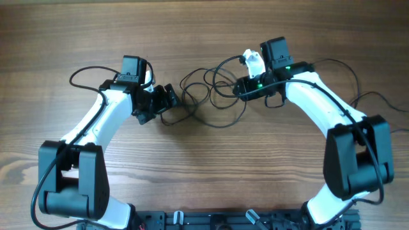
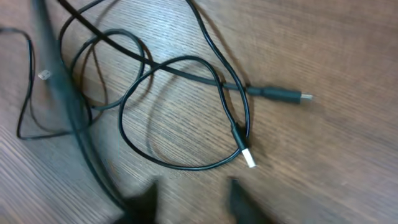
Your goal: Untangle cables
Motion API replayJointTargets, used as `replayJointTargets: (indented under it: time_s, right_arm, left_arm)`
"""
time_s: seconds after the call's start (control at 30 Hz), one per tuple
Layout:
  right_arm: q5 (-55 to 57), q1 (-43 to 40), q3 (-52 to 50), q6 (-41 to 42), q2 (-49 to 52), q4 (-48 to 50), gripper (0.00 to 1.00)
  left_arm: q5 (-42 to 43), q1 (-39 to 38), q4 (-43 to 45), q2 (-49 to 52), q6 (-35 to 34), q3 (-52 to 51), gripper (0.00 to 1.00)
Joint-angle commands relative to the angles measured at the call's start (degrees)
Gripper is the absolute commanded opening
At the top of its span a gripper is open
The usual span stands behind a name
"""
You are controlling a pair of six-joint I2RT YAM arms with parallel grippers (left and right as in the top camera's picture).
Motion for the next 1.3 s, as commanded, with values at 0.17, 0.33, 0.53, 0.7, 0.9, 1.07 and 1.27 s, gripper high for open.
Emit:
replayJointTargets:
  time_s: [0.17,0.33,0.53,0.7,0.9,1.07,1.27]
  right_arm:
    - [-17.0,-1.4,12.7,3.0,-8.3,-8.3,0.04]
    - [-23.1,-1.4,28.1,5.9,-17.4,-5.4,0.04]
    - [-35.6,-1.4,28.2,7.9,-21.4,-0.8,0.05]
    - [-19.4,-1.6,28.2,12.5,-21.4,-1.4,0.05]
    - [-51.7,-1.5,28.2,13.7,-21.4,5.7,0.12]
    - [-54.7,-1.5,28.2,17.4,-21.4,8.2,0.11]
    - [-62.3,-1.5,28.2,36.2,-21.4,30.6,0.11]
  left_arm:
    - [0.5,0.1,0.1,-0.9,-0.1,0.1,0.96]
    - [0.5,0.1,0.5,-0.9,-0.1,0.1,0.97]
    - [0.5,0.1,1.9,-0.9,-0.1,0.1,0.98]
    - [0.5,0.1,1.2,-0.9,-0.1,0.1,0.98]
    - [11.8,0.1,8.7,-0.9,-0.2,0.1,1.00]
    - [29.8,-0.7,21.7,-0.9,-0.7,0.1,1.00]
    - [24.3,-4.0,19.9,-0.3,-3.2,0.1,1.00]
